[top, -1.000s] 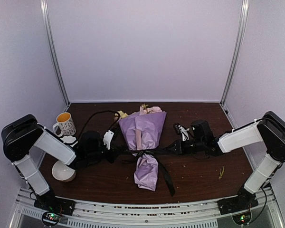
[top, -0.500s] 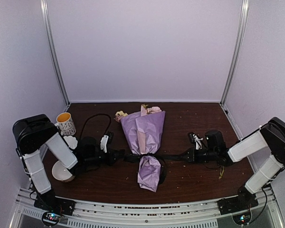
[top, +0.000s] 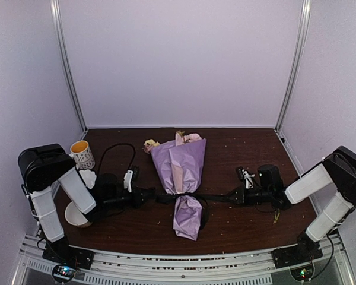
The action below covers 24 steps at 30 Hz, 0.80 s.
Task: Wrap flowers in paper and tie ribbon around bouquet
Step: Tie the half-tied ribbon to the quarter-folded wrapping paper, then reset both arms
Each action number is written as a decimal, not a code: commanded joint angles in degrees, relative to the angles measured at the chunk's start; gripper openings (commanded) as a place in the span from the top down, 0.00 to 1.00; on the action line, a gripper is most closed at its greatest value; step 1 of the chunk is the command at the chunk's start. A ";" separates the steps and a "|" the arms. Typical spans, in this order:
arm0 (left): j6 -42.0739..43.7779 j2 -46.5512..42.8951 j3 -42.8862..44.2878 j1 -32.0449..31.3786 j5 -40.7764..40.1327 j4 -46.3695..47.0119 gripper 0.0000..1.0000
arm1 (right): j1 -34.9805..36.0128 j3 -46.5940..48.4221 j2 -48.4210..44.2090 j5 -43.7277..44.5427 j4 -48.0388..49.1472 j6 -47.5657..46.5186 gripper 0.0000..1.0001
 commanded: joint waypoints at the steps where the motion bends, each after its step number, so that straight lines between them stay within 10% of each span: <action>1: 1.40 1.32 -2.80 3.55 -7.73 -4.55 1.00 | -3.67 -2.08 -0.10 8.95 -6.74 0.04 1.00; 3: 1.99 0.84 -2.70 3.60 -5.39 -3.25 1.00 | -3.66 -1.05 -2.51 9.03 -9.46 -0.76 0.94; 5: 2.03 -1.15 -2.57 3.61 -3.72 -2.51 0.90 | -3.65 0.49 -7.06 10.74 -14.71 -2.93 0.67; 8: 5.07 -7.99 -0.59 3.28 -5.98 -13.61 0.49 | -3.65 3.03 -16.88 15.05 -24.40 -6.37 0.04; 14: 14.33 -24.03 8.98 -2.20 -27.67 -50.20 0.31 | -3.90 10.90 -35.71 26.94 -41.76 -13.51 0.00; 24: 23.42 -41.25 20.78 -3.12 -46.35 -71.12 0.29 | -4.91 25.33 -41.40 36.55 -53.39 -24.91 0.00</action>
